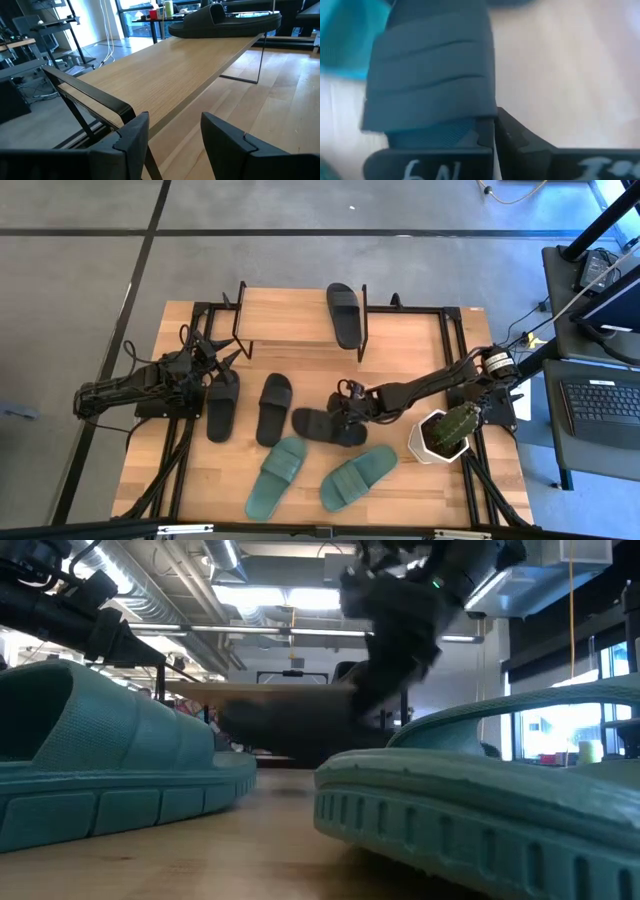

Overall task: Pick and place slides into the shelf
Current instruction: Put the black slide on the shelf

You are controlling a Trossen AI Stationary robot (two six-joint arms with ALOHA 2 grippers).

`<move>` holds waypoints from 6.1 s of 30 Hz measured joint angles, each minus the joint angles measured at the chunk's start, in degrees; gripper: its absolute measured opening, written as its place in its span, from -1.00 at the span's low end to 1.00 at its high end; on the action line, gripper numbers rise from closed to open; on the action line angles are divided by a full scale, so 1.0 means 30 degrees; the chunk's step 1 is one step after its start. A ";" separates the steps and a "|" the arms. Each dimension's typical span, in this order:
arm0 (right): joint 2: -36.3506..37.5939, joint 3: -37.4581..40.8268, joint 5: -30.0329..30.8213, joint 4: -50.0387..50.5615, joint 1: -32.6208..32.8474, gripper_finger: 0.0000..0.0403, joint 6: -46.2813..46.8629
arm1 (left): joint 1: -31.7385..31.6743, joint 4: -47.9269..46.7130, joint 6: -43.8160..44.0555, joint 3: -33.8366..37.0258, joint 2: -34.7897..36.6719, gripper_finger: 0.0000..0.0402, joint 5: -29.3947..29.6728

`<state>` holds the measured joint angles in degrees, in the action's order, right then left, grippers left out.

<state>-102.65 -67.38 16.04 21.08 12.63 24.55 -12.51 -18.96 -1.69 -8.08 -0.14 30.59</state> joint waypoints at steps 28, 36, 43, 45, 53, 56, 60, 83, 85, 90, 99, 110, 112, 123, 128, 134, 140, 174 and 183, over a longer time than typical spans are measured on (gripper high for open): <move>0.0044 -1.3257 0.8718 0.7381 -0.3686 -0.99 0.1510 | 0.0000 0.0001 0.0424 -0.0006 0.0000 -0.14 -0.0007; 0.0022 -1.3491 0.5979 0.6718 -0.6929 -0.99 0.4519 | 0.0006 0.0007 0.0430 0.0000 -0.0006 -0.14 -0.0007; -0.0481 -1.3476 0.5211 0.6263 -0.8325 -0.99 0.6319 | 0.0000 0.0016 0.0423 0.0000 -0.0007 -0.14 0.0000; -0.0781 -1.3484 0.5186 0.6240 -0.8407 -0.99 0.6690 | 0.0007 0.0022 0.0423 0.0000 -0.0007 -0.14 -0.0015; -0.2666 -1.3469 0.5124 0.6348 -0.8409 -0.99 0.6728 | 0.0007 0.0030 0.0415 0.0000 -0.0007 -0.14 -0.0023; -0.3090 -1.3447 0.5497 0.6449 -0.8474 -0.99 0.6720 | 0.0007 0.0035 0.0415 0.0000 -0.0007 -0.14 -0.0035; -0.3155 -1.3447 0.5955 0.6627 -0.8635 -0.99 0.6757 | 0.0007 0.0032 0.0415 -0.0003 -0.0007 -0.14 -0.0036; -0.3105 -1.3454 0.6924 0.9815 -0.9113 -0.97 0.8096 | 0.0007 0.0022 0.0418 0.0000 -0.0007 -0.14 -0.0058; -0.3104 -1.3454 0.6925 0.9803 -0.9123 -0.94 0.7795 | 0.0007 0.0022 0.0415 0.0000 -0.0007 -0.14 -0.0058; -0.3104 -1.3454 0.6933 0.9778 -0.9123 -0.86 0.7635 | 0.0007 0.0022 0.0415 0.0000 -0.0007 -0.14 -0.0058; -0.3096 -1.3454 0.6933 0.9772 -0.9123 -0.83 0.7393 | 0.0007 0.0022 0.0415 0.0000 -0.0007 -0.14 -0.0058; -0.3082 -1.3462 0.6925 0.9778 -0.9137 -0.83 0.7209 | 0.0007 0.0022 0.0415 0.0000 -0.0007 -0.14 -0.0058; -0.3082 -1.3468 0.6927 0.9778 -0.9137 -0.83 0.7201 | 0.0007 0.0022 0.0415 -0.0005 -0.0007 -0.14 -0.0058; -0.3082 -1.3476 0.6918 0.9851 -0.9152 -0.79 0.6991 | 0.0007 0.0022 0.0415 -0.0001 -0.0007 -0.14 -0.0058; -0.3082 -1.3476 0.6925 0.9829 -0.9145 -0.60 0.6742 | 0.0007 0.0022 0.0415 -0.0004 -0.0007 -0.14 -0.0058; -0.3075 -1.3476 0.6675 0.9807 -0.9152 -0.42 0.6735 | 0.0003 0.0022 0.0415 -0.0003 -0.0007 -0.14 -0.0058; -0.3075 -1.3476 0.6613 0.9821 -0.9152 -0.38 0.6389 | 0.0007 0.0022 0.0416 0.0000 -0.0004 -0.14 -0.0059; -0.1647 -1.3476 0.5093 1.5943 -0.8758 -0.38 0.3184 | 0.0007 0.0022 0.0372 -0.0001 -0.0001 -0.14 -0.0030; -0.1661 -1.3444 0.4576 1.6059 -0.8441 -0.38 0.3304 | 0.0007 0.0022 0.0372 0.0000 -0.0007 -0.14 -0.0022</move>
<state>-107.63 -107.71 29.77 69.25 -12.70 34.46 -12.49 -18.90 -0.58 -8.08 -0.16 30.52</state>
